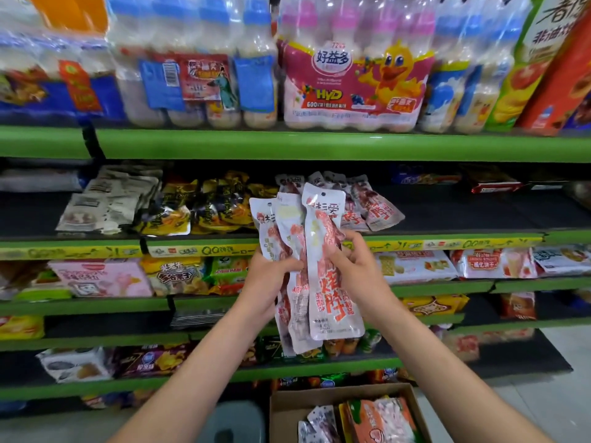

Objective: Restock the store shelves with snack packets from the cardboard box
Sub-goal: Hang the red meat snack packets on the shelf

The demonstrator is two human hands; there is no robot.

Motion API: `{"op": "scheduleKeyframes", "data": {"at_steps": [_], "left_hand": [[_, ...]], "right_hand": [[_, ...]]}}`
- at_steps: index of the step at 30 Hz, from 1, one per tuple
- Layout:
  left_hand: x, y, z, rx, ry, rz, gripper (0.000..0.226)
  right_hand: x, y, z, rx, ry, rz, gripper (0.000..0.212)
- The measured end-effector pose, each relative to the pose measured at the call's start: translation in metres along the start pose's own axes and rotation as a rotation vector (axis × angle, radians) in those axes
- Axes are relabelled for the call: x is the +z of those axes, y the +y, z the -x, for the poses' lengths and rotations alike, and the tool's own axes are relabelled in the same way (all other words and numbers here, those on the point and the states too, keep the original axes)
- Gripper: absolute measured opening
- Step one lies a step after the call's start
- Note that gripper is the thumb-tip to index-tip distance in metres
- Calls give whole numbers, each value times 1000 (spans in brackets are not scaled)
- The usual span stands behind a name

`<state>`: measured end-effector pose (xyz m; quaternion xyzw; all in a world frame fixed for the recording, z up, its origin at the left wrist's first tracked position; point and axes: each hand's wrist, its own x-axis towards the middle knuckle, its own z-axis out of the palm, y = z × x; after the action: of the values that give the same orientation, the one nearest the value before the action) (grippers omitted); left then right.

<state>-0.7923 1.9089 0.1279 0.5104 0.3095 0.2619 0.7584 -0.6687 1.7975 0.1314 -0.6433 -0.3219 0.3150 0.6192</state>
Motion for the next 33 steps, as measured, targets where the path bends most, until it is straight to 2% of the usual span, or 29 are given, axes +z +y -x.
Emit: {"op": "scheduleKeyframes", "data": {"at_steps": [4,8,12,17,22,27,33], "left_hand": [[-20,5,-11,30,36,17,40],[-31,3,-20,92,27,-26,54],[-37,-4,-30,118,127,-118,53],[-46,-11,-41,103,127,-137,55],[-41,-13,-40,88,139,-136,58],[-27,-9,-33,117,162,-121,61],[12,-5,-24,112,246,-156,66]], "right_hand": [[9,10,-7,29,59,45,26],[20,13,-11,27,92,90,13],[34,17,-14,8,101,123,9],[41,23,-16,93,133,-34,28],[29,30,-19,243,130,-238,35],[5,27,-28,290,130,-347,15],[-24,16,-28,289,72,-478,20]]}}
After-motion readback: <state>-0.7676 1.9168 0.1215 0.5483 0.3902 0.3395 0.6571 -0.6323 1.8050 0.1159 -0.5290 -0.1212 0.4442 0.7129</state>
